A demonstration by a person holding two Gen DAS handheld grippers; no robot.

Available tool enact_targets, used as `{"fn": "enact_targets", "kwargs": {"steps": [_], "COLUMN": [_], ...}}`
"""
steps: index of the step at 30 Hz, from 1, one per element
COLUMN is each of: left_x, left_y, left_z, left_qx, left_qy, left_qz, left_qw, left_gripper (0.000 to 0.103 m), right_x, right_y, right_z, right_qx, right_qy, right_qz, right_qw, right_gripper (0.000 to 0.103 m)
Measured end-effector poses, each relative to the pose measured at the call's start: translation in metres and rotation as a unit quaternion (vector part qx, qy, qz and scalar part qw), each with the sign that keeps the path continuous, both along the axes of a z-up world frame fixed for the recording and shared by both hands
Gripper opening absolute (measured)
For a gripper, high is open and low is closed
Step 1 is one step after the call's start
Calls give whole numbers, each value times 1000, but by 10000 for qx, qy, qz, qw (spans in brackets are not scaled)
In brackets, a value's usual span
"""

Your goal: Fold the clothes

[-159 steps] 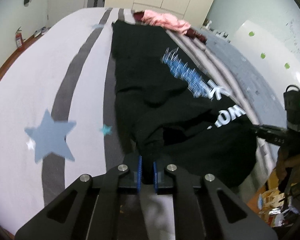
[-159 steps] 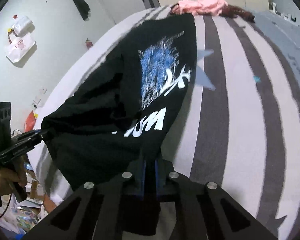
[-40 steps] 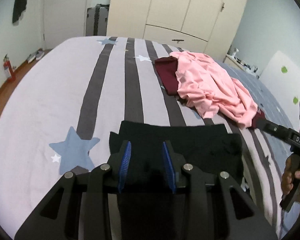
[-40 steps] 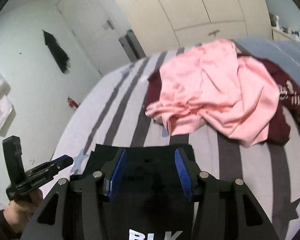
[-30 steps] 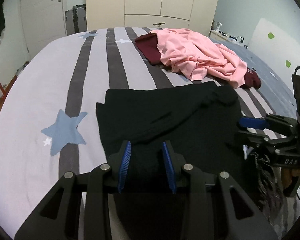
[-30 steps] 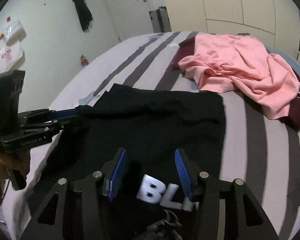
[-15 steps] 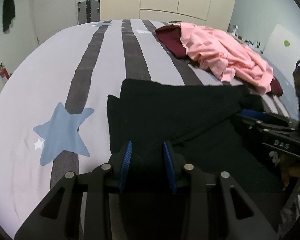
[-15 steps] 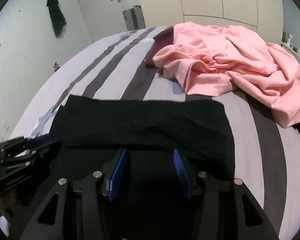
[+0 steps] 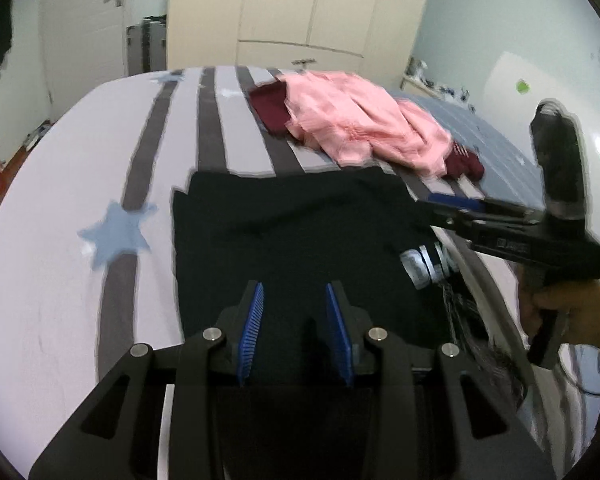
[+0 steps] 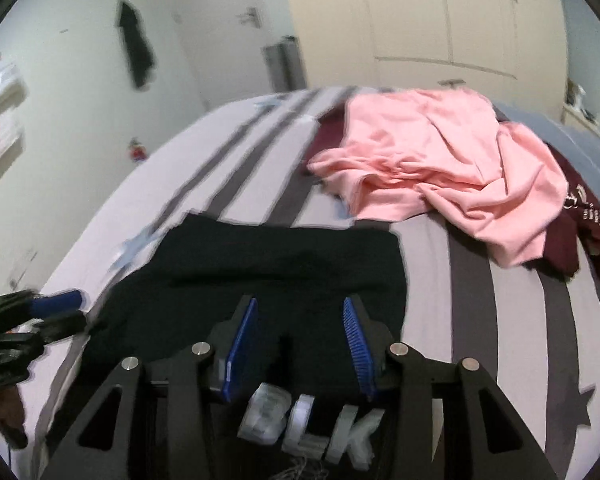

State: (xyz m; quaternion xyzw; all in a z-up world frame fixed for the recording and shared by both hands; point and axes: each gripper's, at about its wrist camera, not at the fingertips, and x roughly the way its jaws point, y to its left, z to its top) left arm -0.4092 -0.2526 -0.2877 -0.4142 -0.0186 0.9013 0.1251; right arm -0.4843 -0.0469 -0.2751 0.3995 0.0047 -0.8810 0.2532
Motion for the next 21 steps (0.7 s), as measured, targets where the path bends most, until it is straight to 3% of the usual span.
{"fn": "enact_targets", "kwargs": {"steps": [3,6,8,9,14,17,21], "left_x": [-2,-1,0,1,-5,-20,-51], "left_y": [-8,-23,-27,-29,-39,-31,-18], "left_z": [-37,-45,-42,-41,-18,-6,-14], "left_qx": [-90,189,234,204,63,-19,-232], "left_qy": [-378,-353,-377,-372,-207,-23,-33], "left_qz": [416,669,719,728,940,624,376], "left_qw": [9984,9970,9964,9964,9953,9980,9990], "left_gripper": [29,16,15,15,12,12,12], "right_x": [34,47,49,50,53,50,21], "right_y": [-11,-5,12,18,35,33,6], "right_z": [-15,-49,-59,-59,-45,-27,-15], "right_qx": [72,282,103,111,317,371,294], "right_qy": [-187,-407,-457,-459,-429,-215,-99], "right_qz": [257,66,-179,-291,-505,-469,-249], "right_qw": [9995,9988,9987,9985,9973,9980,9992], "right_gripper": [40,40,30,23,22,23,23]}}
